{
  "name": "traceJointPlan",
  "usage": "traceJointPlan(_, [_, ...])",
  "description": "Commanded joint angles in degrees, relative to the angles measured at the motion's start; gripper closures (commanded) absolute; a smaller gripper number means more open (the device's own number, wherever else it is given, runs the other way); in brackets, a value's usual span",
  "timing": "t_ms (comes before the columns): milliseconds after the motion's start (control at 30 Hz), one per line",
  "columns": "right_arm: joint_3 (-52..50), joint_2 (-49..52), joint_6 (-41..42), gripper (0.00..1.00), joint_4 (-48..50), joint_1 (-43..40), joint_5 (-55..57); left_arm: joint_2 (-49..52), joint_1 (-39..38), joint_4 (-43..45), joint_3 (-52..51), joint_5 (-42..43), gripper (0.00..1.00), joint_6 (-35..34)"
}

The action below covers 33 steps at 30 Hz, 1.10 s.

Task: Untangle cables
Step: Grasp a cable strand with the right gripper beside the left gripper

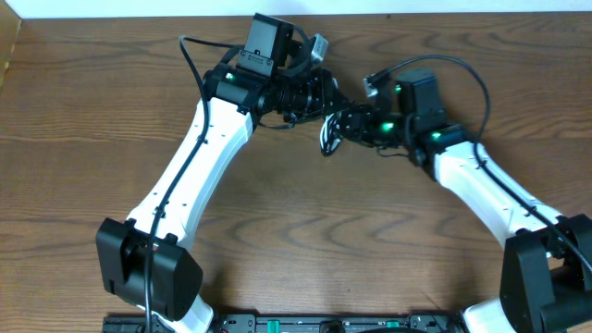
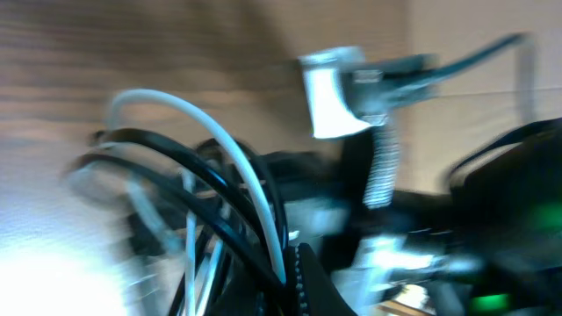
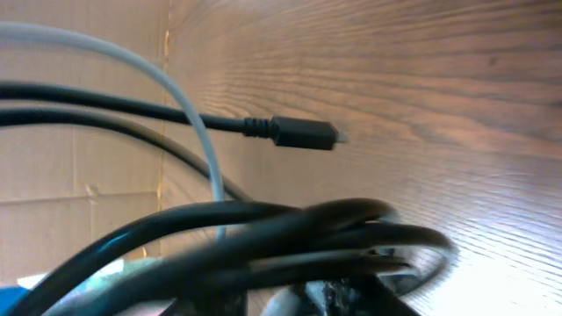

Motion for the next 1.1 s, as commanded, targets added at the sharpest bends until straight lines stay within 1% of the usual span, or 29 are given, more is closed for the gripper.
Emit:
traceJointPlan(0, [0.9, 0.3, -4.2, 0.7, -1.5, -2.5, -7.2, -0.3, 0.4, -1.9, 0.1, -10.6, 0.92, 11.8])
traceJointPlan(100, [0.9, 0.3, -4.4, 0.68, -0.6, -3.9, -12.5, -0.3, 0.4, -3.1, 0.0, -14.0, 0.92, 18.9])
traceJointPlan(200, [0.9, 0.2, -4.3, 0.67, 2.6, -5.0, -17.5, -0.3, 0.4, -3.9, -0.2, -14.1, 0.93, 27.6])
traceJointPlan(300, [0.9, 0.2, -5.3, 0.65, 6.6, -5.2, -21.1, -0.3, 0.4, -5.3, -0.1, -13.6, 0.93, 33.2])
traceJointPlan(367, [0.9, 0.2, -9.4, 0.64, 7.6, -5.2, -21.8, -0.3, 0.5, -6.6, -0.1, -11.9, 0.92, 36.0])
traceJointPlan(433, [0.9, 0.2, -17.3, 0.61, 7.5, -5.5, -21.7, -0.3, 1.2, -8.7, -0.1, -8.5, 0.93, 38.2])
traceJointPlan(467, [0.9, 0.2, -20.4, 0.58, 7.2, -5.7, -21.7, -0.3, 1.6, -9.7, -0.1, -7.3, 0.93, 38.4])
traceJointPlan(500, [0.9, 0.2, -25.2, 0.52, 6.5, -5.9, -21.6, -0.3, 2.2, -10.9, -0.1, -5.9, 0.93, 38.4])
traceJointPlan(567, [0.9, 0.2, -32.3, 0.36, 5.2, -6.6, -21.5, -0.3, 3.6, -13.2, -0.1, -1.9, 0.93, 38.4])
traceJointPlan(667, [0.9, 0.2, -38.8, 0.24, 4.0, -7.1, -21.6, -0.3, 6.3, -16.4, -0.1, 6.7, 0.93, 38.3])
traceJointPlan(767, [0.9, 0.2, -45.3, 0.24, 3.7, -6.8, -24.9, -0.3, 9.3, -18.5, -0.1, 17.1, 0.93, 38.2])
traceJointPlan(900, [0.9, 0.2, -49.7, 0.24, 3.4, -5.2, -26.9, -0.3, 10.6, -18.8, -0.1, 26.0, 0.92, 37.0])
traceJointPlan(967, [0.9, 0.2, -51.6, 0.26, 3.3, -4.1, -26.9, -0.3, 10.5, -18.8, -0.1, 27.8, 0.93, 35.5])
traceJointPlan(1067, [0.9, 0.2, -51.6, 0.26, 3.8, -2.8, -26.9, -0.3, 10.0, -18.8, -0.1, 27.8, 0.93, 33.6])
